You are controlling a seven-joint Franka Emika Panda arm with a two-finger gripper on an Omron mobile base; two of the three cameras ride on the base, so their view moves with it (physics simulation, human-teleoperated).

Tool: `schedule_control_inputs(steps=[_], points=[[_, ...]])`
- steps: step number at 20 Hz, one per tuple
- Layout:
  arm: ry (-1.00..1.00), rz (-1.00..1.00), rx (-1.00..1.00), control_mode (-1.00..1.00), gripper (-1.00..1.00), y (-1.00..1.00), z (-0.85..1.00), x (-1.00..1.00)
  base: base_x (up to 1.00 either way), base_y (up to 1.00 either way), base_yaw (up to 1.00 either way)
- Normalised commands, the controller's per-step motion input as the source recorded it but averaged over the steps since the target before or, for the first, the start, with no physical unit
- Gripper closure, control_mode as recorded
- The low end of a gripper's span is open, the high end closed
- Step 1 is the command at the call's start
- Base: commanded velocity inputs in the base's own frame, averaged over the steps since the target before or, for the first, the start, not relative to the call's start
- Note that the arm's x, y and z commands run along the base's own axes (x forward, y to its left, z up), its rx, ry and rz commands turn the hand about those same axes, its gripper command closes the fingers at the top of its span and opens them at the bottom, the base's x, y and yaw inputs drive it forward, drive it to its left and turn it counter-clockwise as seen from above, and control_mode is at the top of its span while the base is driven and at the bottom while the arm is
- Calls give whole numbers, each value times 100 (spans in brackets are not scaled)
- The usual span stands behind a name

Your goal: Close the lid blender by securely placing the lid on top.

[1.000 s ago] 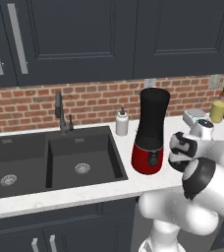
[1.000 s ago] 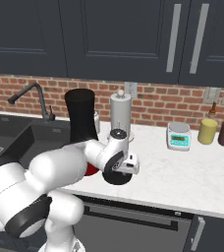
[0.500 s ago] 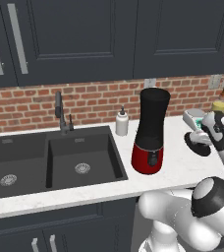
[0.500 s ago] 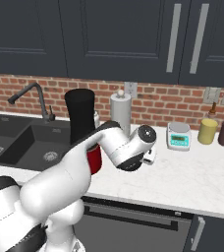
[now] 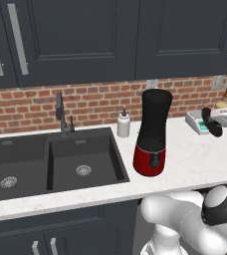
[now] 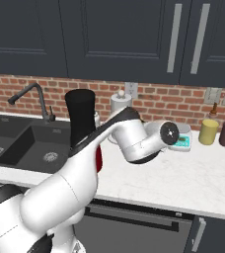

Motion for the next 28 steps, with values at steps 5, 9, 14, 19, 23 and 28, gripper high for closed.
schedule_control_inputs(steps=[5, 9, 14, 19, 23, 28], points=[[-16, -15, 4, -100, 100, 1, 100, -2, 0, 0, 0], [-7, -18, -6, -100, 100, 42, 100, -17, 0, 0, 0], [0, -14, -25, -100, 100, 92, 100, -17, 0, 0, 0], [0, -4, -37, -100, 100, 100, 100, -10, 0, 0, 0], [5, 0, -35, -100, 100, 93, 77, -1, 0, 0, 0], [10, 0, -15, -100, 100, 36, 22, 2, 0, 0, 0]])
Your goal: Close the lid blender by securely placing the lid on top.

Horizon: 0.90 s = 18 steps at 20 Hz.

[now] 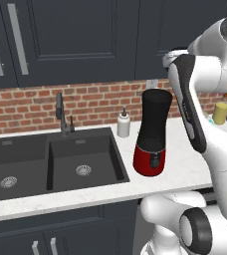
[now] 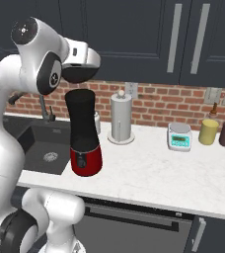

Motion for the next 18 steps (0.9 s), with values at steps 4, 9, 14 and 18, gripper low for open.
schedule_control_inputs(steps=[4, 9, 14, 18], points=[[1, 0, 0, -100, 100, 0, -6, 0, 0, 0, 0], [12, 0, -6, -100, 100, 3, -25, 0, 0, 0, 0], [15, 0, -8, -100, 100, 22, -17, 0, 0, 0, 0], [13, 0, -7, -100, 100, 31, -16, 0, 0, 0, 0]])
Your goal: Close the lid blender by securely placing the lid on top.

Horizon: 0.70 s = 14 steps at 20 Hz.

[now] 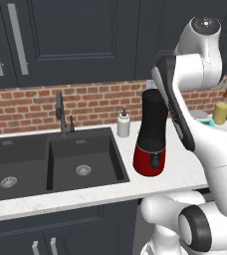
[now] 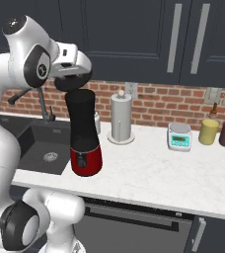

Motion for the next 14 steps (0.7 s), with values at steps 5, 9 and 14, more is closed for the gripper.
schedule_control_inputs(steps=[5, 9, 14], points=[[14, 0, -2, -100, 100, 21, -29, 1, 0, 0, 0], [8, 0, 0, -100, 100, 11, -49, 15, 0, 0, 0], [5, 0, 0, -100, 100, 10, -17, 38, 0, 0, 0]])
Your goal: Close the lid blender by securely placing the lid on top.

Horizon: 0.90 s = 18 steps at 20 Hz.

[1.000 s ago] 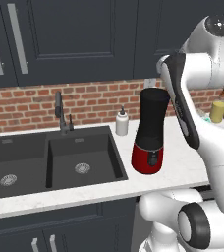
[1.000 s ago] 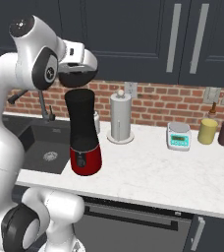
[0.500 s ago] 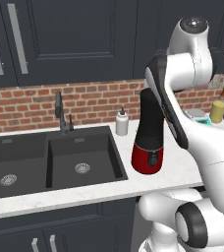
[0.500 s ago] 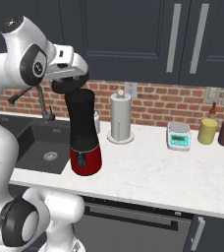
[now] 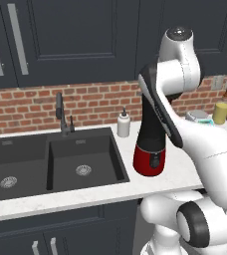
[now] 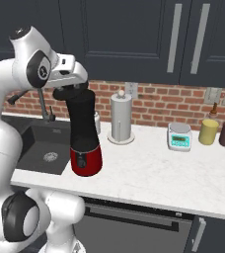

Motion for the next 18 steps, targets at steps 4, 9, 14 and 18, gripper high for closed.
schedule_control_inputs(steps=[4, 9, 14, 18], points=[[1, 0, 0, -100, 100, 15, 0, 53, 0, 0, 0], [0, 1, 0, -100, 100, 1, -11, 46, 0, 0, 0], [2, 0, 0, -100, 100, -8, -32, 47, 0, 0, 0], [2, 2, 0, -100, 100, -12, -28, 39, 0, 0, 0]])
